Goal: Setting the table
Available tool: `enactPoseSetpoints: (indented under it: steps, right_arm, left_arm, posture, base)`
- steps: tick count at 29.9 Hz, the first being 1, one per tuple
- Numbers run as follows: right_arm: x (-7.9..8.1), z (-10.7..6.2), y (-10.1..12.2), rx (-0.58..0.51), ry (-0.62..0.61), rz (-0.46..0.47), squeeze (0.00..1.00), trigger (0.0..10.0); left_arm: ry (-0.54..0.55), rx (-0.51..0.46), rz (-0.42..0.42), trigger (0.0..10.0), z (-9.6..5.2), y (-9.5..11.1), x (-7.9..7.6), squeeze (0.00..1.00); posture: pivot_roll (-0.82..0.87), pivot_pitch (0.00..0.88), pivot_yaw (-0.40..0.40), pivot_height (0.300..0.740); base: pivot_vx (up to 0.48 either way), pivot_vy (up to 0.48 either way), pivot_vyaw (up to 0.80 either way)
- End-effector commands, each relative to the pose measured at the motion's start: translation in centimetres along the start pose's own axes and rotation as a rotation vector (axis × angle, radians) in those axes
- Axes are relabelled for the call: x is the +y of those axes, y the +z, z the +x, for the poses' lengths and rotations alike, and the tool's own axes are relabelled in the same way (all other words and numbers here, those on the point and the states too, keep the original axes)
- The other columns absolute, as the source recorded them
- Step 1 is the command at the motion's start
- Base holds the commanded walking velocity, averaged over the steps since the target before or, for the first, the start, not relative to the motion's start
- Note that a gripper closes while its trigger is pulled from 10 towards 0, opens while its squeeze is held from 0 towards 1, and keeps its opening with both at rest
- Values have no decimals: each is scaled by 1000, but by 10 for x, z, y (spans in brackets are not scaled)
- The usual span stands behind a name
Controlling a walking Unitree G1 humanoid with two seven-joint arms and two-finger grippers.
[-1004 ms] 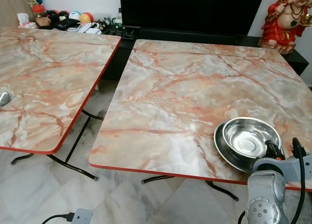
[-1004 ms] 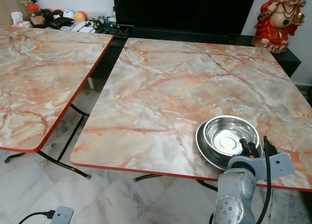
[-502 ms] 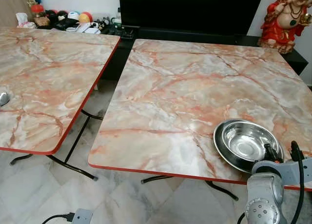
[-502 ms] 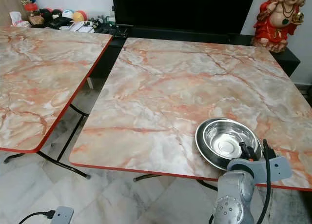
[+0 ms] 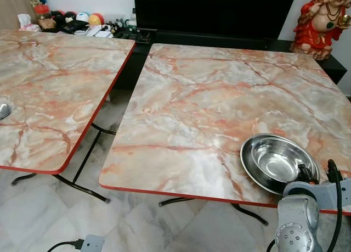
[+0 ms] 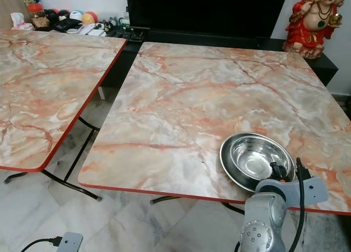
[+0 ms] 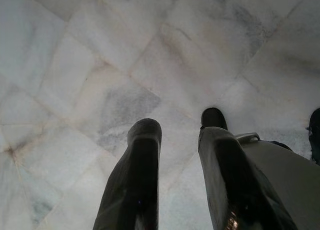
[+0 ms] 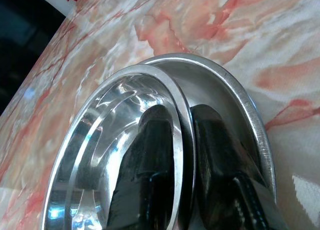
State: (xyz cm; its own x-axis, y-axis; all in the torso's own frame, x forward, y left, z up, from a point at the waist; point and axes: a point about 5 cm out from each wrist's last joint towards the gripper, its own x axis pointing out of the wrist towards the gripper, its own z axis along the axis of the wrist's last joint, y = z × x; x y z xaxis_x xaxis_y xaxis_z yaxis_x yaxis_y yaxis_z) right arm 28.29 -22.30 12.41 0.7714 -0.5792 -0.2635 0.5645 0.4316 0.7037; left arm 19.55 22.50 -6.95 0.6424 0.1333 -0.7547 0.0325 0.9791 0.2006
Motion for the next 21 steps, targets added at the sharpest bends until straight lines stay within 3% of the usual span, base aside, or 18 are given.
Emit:
enactPoseSetpoints:
  steps: [1, 4, 5, 21]
  right_arm:
    - [-1, -1, -5, 15, -23, 22, 463, 10000]
    - [-1, -1, -6, 22, -24, 23, 227, 10000]
    - [-1, -1, -6, 25, -24, 30, 0, 10000]
    - [0, 0, -10, 41, -14, 16, 0, 10000]
  left_arm:
    - [-5, 31, 13, 10000, -2, -9, 0, 0]
    - [-7, 32, 13, 10000, -2, -9, -1, 0]
    - [-8, 32, 13, 10000, -2, -8, -1, 0]
    - [-7, 33, 10, 10000, -2, -9, -1, 0]
  posture:
    - [-25, 136, -29, 740]
    - [-26, 137, -29, 740]
    - [-26, 137, -29, 740]
    - [-21, 136, -28, 740]
  base:
    - [0, 0, 0]
    - [0, 0, 0]
    - [0, 0, 0]
    - [0, 0, 0]
